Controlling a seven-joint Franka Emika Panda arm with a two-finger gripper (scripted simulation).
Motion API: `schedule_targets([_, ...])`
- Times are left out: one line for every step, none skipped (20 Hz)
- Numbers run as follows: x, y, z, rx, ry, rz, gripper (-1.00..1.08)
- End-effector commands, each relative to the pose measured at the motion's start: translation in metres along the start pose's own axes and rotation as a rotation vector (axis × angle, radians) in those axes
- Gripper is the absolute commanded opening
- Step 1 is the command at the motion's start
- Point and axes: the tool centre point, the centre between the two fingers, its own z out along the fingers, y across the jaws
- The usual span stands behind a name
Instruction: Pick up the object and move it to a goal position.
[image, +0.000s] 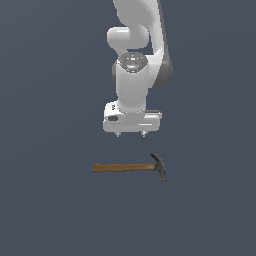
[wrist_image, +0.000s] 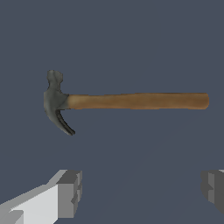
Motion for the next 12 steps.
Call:
schedule_targets([0.000, 0.000, 0.000, 0.000, 0.000, 0.000, 1.00])
schedule_targets([0.000, 0.000, 0.000, 0.000, 0.000, -0.001, 1.00])
schedule_targets([0.000, -0.002, 0.000, 0.001, -0.001, -0.003, 1.00])
schedule_targets([-0.001, -0.005, 0.000, 0.002, -0.003, -0.007, 1.00])
schedule_targets([-0.001, -0.009, 0.001, 0.003, -0.005, -0.012, 1.00])
schedule_targets([-0.002, -0.015, 0.001, 0.005, -0.007, -0.019, 1.00])
schedule_targets([-0.003, -0.021, 0.002, 0.007, -0.011, -0.027, 1.00])
schedule_targets([-0.005, -0.027, 0.002, 0.009, -0.014, -0.034, 1.00])
schedule_targets([-0.005, -0.032, 0.002, 0.011, -0.016, -0.039, 1.00])
schedule_targets([-0.006, -0.035, 0.002, 0.012, -0.018, -0.043, 1.00])
schedule_targets([-0.007, -0.038, 0.002, 0.013, -0.019, -0.044, 1.00])
schedule_targets([-0.007, -0.039, 0.002, 0.013, -0.020, -0.045, 1.00])
